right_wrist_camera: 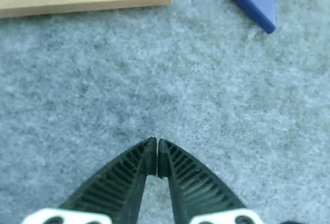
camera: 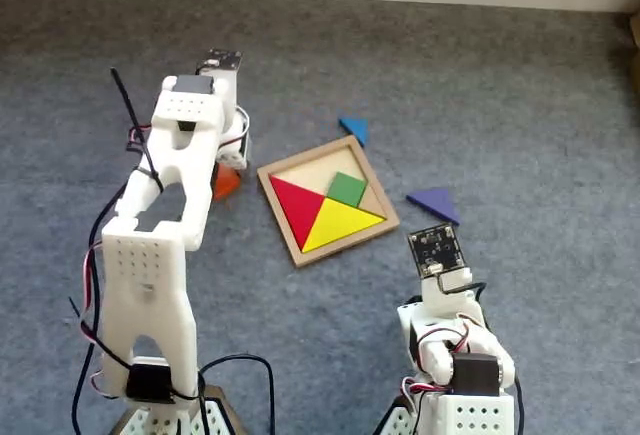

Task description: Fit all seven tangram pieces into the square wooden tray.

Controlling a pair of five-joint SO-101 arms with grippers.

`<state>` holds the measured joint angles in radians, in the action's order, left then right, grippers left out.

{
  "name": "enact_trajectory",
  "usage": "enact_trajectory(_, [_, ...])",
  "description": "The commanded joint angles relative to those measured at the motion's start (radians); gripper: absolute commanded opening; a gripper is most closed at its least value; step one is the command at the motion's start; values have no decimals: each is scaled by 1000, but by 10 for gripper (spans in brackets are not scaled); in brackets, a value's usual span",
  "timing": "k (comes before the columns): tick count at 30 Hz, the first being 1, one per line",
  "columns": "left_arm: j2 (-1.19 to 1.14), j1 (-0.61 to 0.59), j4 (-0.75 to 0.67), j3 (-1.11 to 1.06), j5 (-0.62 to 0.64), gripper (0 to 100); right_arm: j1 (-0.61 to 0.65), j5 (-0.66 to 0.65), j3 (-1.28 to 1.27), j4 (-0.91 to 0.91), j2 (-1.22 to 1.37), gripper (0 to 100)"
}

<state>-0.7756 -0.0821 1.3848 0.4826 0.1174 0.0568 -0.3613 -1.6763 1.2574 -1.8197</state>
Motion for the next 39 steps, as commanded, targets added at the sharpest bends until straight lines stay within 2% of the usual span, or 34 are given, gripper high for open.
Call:
enact_trajectory(1, [5, 10, -12, 28, 2, 114, -10, 3, -117, 4, -15, 27])
enact_trajectory(4, [36, 25, -6, 64, -18, 88, -10, 3, -117, 4, -15, 27])
enact_trajectory(11, [145, 131, 81, 127, -212, 66, -10, 3, -117, 4, -15, 27])
enact_trajectory(20, [163, 298, 75, 170, -434, 66, -10, 3, -117, 4, -15, 27])
enact_trajectory(25, [162, 364, 5, 165, -528, 66, -10, 3, -117, 4, -15, 27])
enact_trajectory(32, [124, 418, -9, 166, -641, 67, -10, 3, -117, 4, -15, 27])
enact_trajectory(39, [25, 398, -11, 170, -713, 71, -10, 3, -117, 4, -15, 27])
